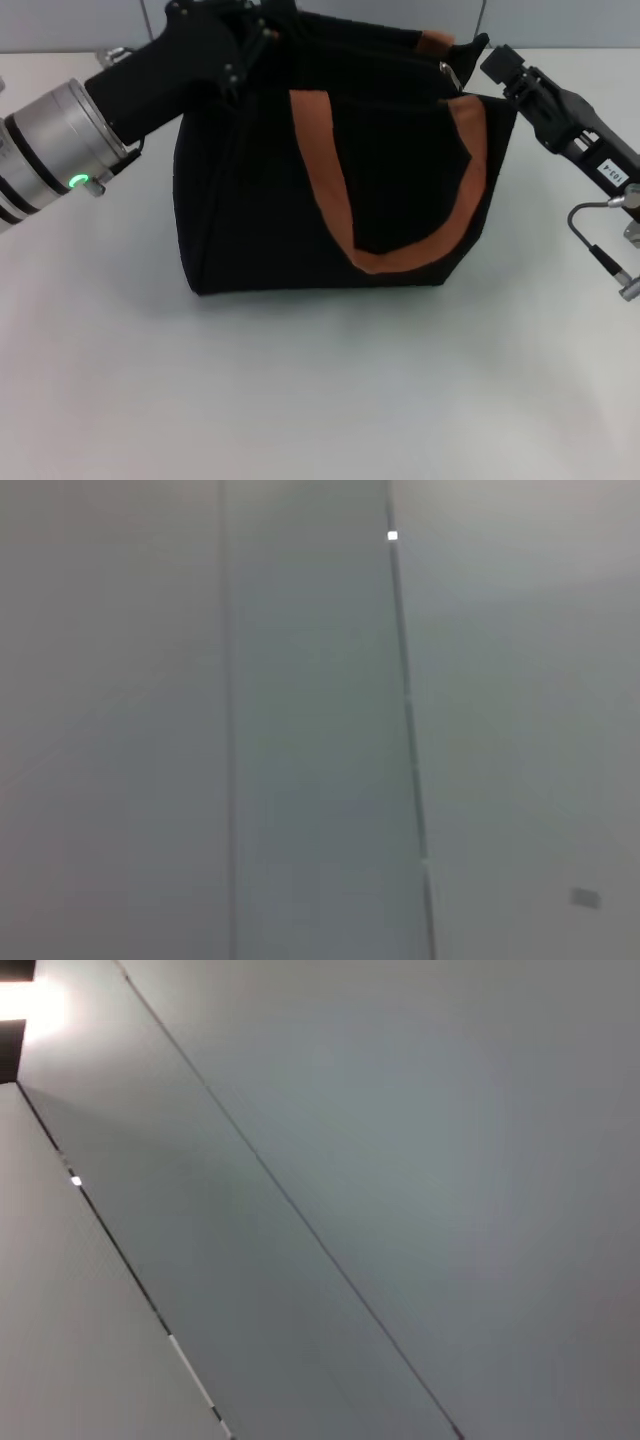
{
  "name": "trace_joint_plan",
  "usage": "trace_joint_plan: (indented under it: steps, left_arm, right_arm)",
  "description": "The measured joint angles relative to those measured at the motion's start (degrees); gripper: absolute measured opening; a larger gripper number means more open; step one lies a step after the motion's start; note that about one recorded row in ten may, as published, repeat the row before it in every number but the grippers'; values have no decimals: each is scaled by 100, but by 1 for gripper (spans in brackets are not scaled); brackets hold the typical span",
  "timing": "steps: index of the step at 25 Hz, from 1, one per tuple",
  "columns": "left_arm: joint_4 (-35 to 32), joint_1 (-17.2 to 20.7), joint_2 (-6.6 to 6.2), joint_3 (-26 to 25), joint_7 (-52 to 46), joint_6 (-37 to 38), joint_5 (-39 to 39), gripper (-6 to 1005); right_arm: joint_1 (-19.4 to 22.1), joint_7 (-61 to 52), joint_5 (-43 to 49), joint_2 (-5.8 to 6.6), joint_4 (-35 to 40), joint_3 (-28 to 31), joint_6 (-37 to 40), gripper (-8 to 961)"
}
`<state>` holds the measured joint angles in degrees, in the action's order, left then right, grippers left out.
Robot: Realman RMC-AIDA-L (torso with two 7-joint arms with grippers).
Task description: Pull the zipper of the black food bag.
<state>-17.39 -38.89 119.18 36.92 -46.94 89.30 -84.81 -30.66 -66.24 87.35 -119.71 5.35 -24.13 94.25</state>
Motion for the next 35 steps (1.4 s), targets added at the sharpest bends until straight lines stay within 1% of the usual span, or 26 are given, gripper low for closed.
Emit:
trace_joint_plan:
  steps: [1,4,7,9,10,11,12,13,14,15,16,17,18,19,21,22,23,24,25,27,28,29,32,33,34,35]
  left_arm:
    - [5,1,0,-1,-92,-127,113,129]
    - [5,32,0,-1,-273,-230,210,131]
    - [7,184,-14,-8,-444,-262,372,133]
    - [5,249,-18,-13,-496,-241,462,206]
    - [-23,402,-26,-17,-708,-199,769,242]
    - [-23,402,-26,-17,-708,-199,769,278]
    - [-35,485,-30,-19,-840,-151,975,315]
    - [-55,686,-52,-18,-1058,157,1351,351]
    - [-102,846,-70,-3,-1152,546,1468,372]
    - [-102,846,-70,-3,-1152,546,1468,392]
    - [-166,943,-81,11,-1224,788,1471,413]
    - [-232,1030,-84,25,-1332,963,1460,433]
    - [-309,1139,-88,35,-1462,1141,1430,454]
    - [-309,1139,-88,35,-1462,1141,1430,475]
    - [-516,1415,-118,48,-1721,1455,1257,516]
    - [-589,1540,-140,51,-1802,1601,1170,536]
    - [-658,1842,-220,32,-1874,1910,1044,557]
    - [-658,1842,-220,32,-1874,1910,1044,570]
    - [-656,1959,-247,7,-1886,2003,1043,583]
    - [-647,2287,-271,-114,-1867,2105,1064,609]
    - [-658,2446,-272,-152,-1809,2098,1066,622]
    - [-669,2554,-293,-126,-1686,2087,1016,635]
    - [-676,2639,-313,-80,-1541,2085,926,641]
    - [-685,2710,-373,61,-1246,2140,618,643]
    - [-758,2720,-442,342,-681,2244,-89,645]
    - [-758,2720,-442,342,-681,2244,-89,647]
  right_arm:
    - [-2,59,11,0,-47,-27,31,105]
    - [-3,65,40,0,-67,-40,80,212]
    - [15,111,49,1,-76,-48,187,321]
    - [37,165,41,-2,-96,-49,233,395]
    - [57,189,39,-3,-115,-49,264,432]
    - [57,189,39,-3,-115,-49,264,469]
    - [71,191,40,-3,-120,-48,286,506]
    - [94,211,48,-2,-126,-49,379,528]
    - [107,323,61,-2,-128,-51,505,549]
    - [107,323,61,-2,-128,-51,505,571]
    - [121,459,79,1,-128,-64,626,593]
    - [121,459,79,1,-128,-64,626,595]
    - [202,879,130,17,-116,-120,1015,596]
    - [202,879,130,17,-116,-120,1015,598]
    - [382,1253,160,33,-41,-178,1412,602]
    - [466,1331,161,34,17,-189,1482,603]
    - [593,1413,168,35,132,-202,1528,605]
    - [593,1413,168,35,132,-202,1528,607]
    - [637,1424,199,39,174,-233,1517,609]
    - [664,1433,329,46,243,-343,1509,612]
    - [672,1484,575,49,440,-521,1489,614]
    - [672,1484,575,49,440,-521,1489,615]
    - [656,1838,992,48,668,-742,1499,621]
    - [601,2198,1335,51,856,-1032,1611,622]
    - [566,2295,1466,51,960,-1217,1653,624]
    - [529,2394,1628,51,1086,-1451,1684,626]
